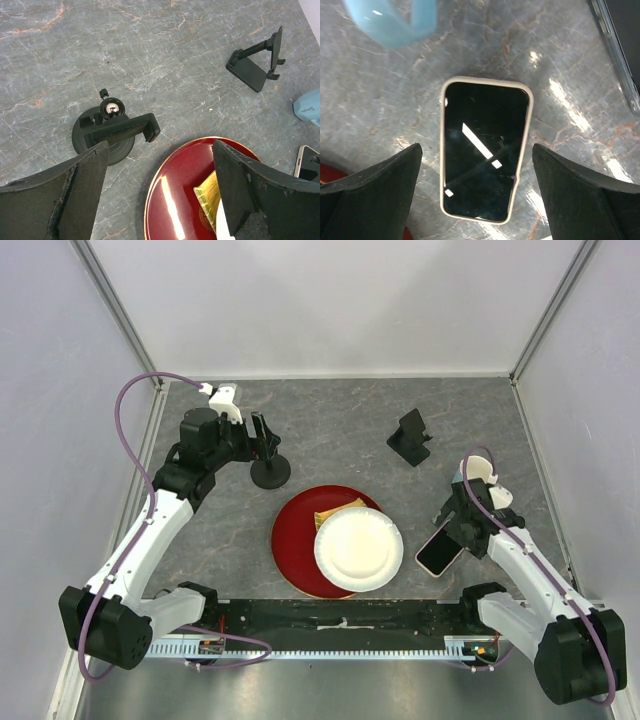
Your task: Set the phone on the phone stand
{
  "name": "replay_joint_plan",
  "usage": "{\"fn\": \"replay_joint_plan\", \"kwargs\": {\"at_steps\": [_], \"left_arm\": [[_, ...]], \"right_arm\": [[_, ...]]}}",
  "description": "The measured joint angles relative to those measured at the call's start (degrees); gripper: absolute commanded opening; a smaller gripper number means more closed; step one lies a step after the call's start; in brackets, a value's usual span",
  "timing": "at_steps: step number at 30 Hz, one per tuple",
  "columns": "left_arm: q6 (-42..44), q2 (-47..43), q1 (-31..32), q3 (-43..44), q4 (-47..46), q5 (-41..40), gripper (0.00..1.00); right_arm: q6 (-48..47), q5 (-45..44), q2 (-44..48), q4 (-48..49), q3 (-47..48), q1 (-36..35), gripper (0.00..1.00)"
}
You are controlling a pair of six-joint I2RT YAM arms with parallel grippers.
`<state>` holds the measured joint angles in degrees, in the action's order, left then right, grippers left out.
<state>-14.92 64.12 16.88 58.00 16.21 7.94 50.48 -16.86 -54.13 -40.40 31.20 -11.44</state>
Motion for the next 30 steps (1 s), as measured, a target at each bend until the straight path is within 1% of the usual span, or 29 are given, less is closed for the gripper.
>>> {"fn": "replay_joint_plan", "kwargs": {"at_steps": [4,12,19,30], "left_arm": [[0.00,0.00,0.02,0.00,0.00,0.13,0.90],[-0.04,0.00,0.00,0.00,0.00,0.22,0.90],[-0.07,0.02,0.02,0.00,0.00,0.22,0.90],[-0.59,0.00,0.02,0.00,-0.02,0.22,0.90]], "right_arm": [[0.92,0.42,-0.90,-2.78,0.00,0.00,0.98],[2.69,2.91,-4.04,-3.89,0.00,0.00,0.98],[4.46,4.39,-8.72,-3.19,0.07,0.00,0.98],[6.71,5.66,-10.32,-2.64,0.11,-0.20,0.98]]}}
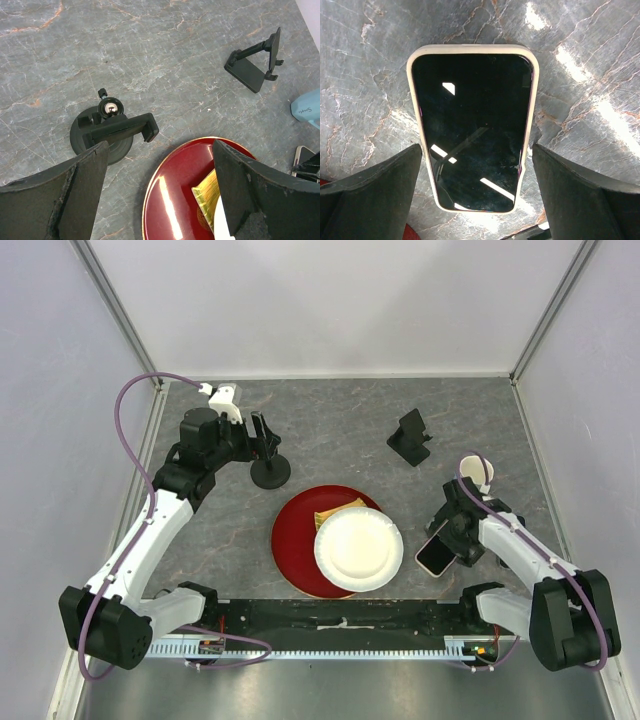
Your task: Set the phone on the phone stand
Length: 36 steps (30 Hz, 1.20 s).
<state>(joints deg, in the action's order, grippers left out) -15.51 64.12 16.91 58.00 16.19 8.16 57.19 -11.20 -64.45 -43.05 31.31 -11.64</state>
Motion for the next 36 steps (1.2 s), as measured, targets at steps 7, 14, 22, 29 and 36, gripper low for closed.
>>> {"fn": "replay_joint_plan", "kwargs": {"at_steps": [7,14,22,29,36], "left_arm": [[-0.09,0.00,0.00,0.00,0.00,0.00,0.90],[-0.09,0.00,0.00,0.00,0.02,0.00,0.90],[-0.09,0.00,0.00,0.00,0.02,0.00,0.90],[-0.09,0.00,0.00,0.00,0.04,0.00,0.90],[-0.11,0.00,0.00,0.00,0.04,0.00,0.90]], "right_arm": [[2.03,-0.81,-0.94,0.00,-0.07,-1.42,0.96],[3.08,-2.84,-2.99,-0.44,0.57,-3.32,0.95],[3.82,-3.06,-8.74,-0.39,3.54,-4.35,0.89],[4.98,-3.37,-10.47,0.00,4.76,-5.46,0.70],[6.05,-4.37,-8.00,0.63,3.54,-6.25,0.16]]}}
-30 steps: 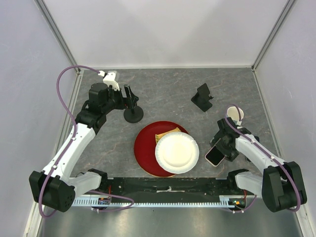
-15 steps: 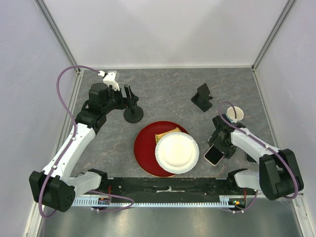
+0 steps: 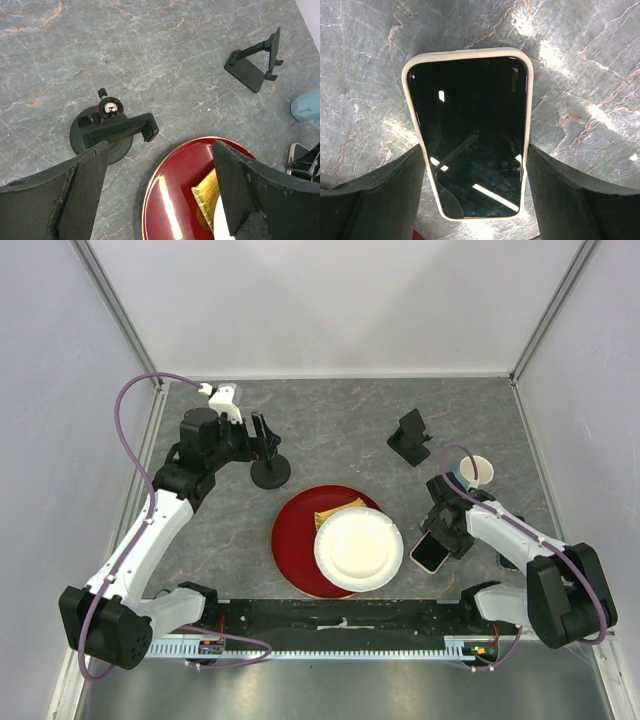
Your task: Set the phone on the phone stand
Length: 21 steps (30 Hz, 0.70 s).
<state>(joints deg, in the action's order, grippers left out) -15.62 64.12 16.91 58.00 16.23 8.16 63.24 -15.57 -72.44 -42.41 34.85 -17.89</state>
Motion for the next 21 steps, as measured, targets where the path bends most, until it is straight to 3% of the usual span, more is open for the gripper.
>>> {"fn": "replay_joint_plan", "kwargs": {"at_steps": [1,3,12,21], "left_arm": [[0.00,0.00,0.00,0.00,0.00,0.00,0.90],[0.00,0.00,0.00,0.00,0.00,0.00,0.90],[0.00,0.00,0.00,0.00,-0.04,0.17,0.90],[0.02,-1.62,2.03,-1.62,-2.19,5.29,0.90]], "right_arm": [[0.07,0.02,0.44,0.13,-0.24,0.00,0.06],[0.13,0.11,1.64,0.63,-0.96,0.00,0.00],[-1.81,0.90,9.60,2.40,-4.48,0.02,0.00],[-8.87,2.05,28.65,3.80,-4.96,0.00,0.00]]}}
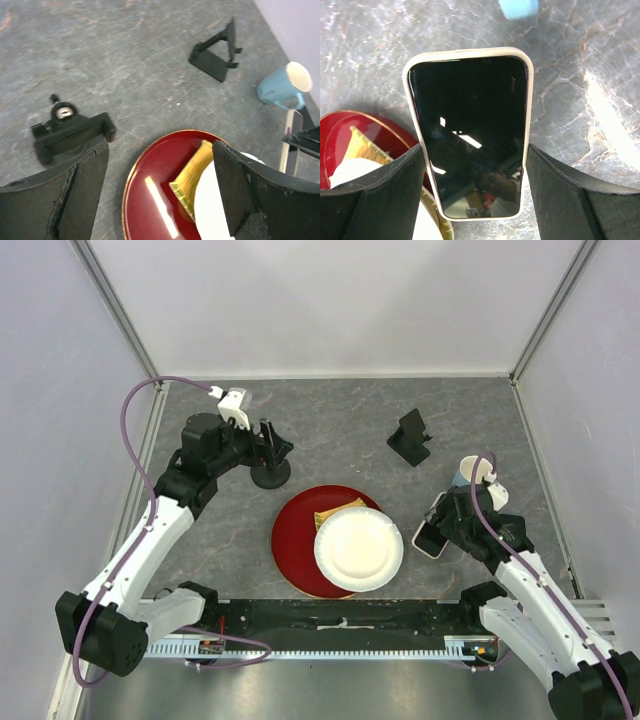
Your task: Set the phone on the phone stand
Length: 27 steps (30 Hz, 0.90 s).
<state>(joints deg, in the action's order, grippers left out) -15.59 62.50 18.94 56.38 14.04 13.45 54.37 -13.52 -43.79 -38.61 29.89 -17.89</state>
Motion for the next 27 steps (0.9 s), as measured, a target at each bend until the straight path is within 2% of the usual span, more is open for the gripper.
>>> {"fn": "replay_joint_plan", "kwargs": {"at_steps": [5,10,13,18,24,27], "left_arm": [[0.02,-1.55,2.32,-1.09,-3.58,6.14,0.80],[0.20,-1.57,6.25,-1.20,-6.71,14.64,0.82],[0.61,-1.57,9.57,-1.20,-7.56,18.21,0.84],[1.75,-0.76,13.81,-1.22,-7.96,20.35,0.86],[2.78,2.54,16.33,-1.16,-6.43,20.70,0.86],[3.50,3.93,17.25,-1.07,-4.96,20.68,0.86]], "right_arm": [[-4.48,1.86,3.06,1.81,1.55,0.00,0.00],[-6.23,6.38,2.45,7.15,5.46,-0.35,0.00],[-5.79,7.41,-0.81,11.26,8.96,-3.10,0.00],[-2.25,5.42,-7.61,17.44,14.23,-14.73,0.00],[0.46,-3.65,-17.97,20.83,23.45,-31.65,0.00],[1.38,-7.34,-20.55,21.90,26.91,-35.74,0.00]]}}
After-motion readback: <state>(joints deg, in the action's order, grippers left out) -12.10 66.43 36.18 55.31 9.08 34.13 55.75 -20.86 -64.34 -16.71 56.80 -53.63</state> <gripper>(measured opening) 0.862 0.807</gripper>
